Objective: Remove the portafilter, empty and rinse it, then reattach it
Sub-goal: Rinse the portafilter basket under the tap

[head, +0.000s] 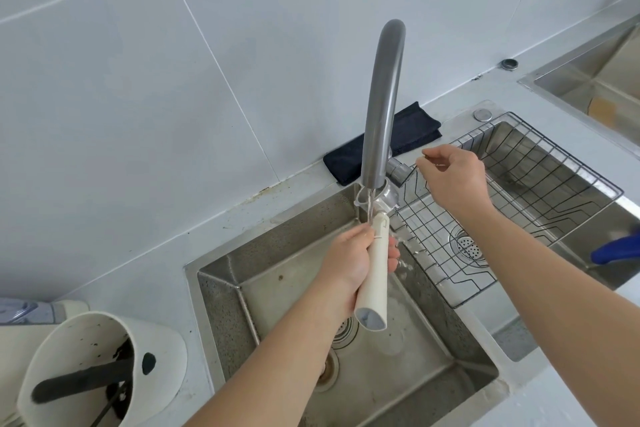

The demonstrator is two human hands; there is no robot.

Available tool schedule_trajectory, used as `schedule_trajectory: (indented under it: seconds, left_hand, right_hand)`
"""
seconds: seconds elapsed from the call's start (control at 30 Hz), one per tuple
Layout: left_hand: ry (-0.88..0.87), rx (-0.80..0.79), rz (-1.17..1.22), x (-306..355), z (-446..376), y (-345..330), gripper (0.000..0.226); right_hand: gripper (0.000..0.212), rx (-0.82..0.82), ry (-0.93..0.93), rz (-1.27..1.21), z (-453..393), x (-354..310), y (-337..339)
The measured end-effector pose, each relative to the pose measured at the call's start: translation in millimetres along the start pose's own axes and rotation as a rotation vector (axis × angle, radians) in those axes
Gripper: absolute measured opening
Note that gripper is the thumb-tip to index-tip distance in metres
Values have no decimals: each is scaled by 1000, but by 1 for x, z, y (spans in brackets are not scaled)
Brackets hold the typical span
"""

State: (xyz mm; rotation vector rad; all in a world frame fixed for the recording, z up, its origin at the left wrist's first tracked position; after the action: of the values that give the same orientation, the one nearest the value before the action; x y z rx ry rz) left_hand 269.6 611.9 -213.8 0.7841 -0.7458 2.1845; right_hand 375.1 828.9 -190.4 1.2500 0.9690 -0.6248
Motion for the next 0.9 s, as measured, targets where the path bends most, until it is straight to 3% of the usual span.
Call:
schedule_trajectory:
  seconds: [0.57, 0.9]
  left_hand:
    - [151, 30, 358, 29, -16, -21, 14]
    - [147, 41, 273, 31, -25, -18, 18]
  right_hand:
    - [21, 6, 9, 15, 0, -1, 0]
    - [18, 0, -6, 3, 0, 0, 0]
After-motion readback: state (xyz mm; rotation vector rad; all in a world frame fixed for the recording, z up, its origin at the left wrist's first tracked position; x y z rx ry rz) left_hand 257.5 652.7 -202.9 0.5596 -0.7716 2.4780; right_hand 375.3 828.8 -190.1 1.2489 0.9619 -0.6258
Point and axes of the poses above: each hand's wrist, its own z-axis away from the middle knuckle, its own y-axis out of the back of the hand, x = y × z, the point moved 9 cm from there along -z, towards the middle knuckle, and after that the axes turned 2 degrees about -z, right-handed, at the moved point
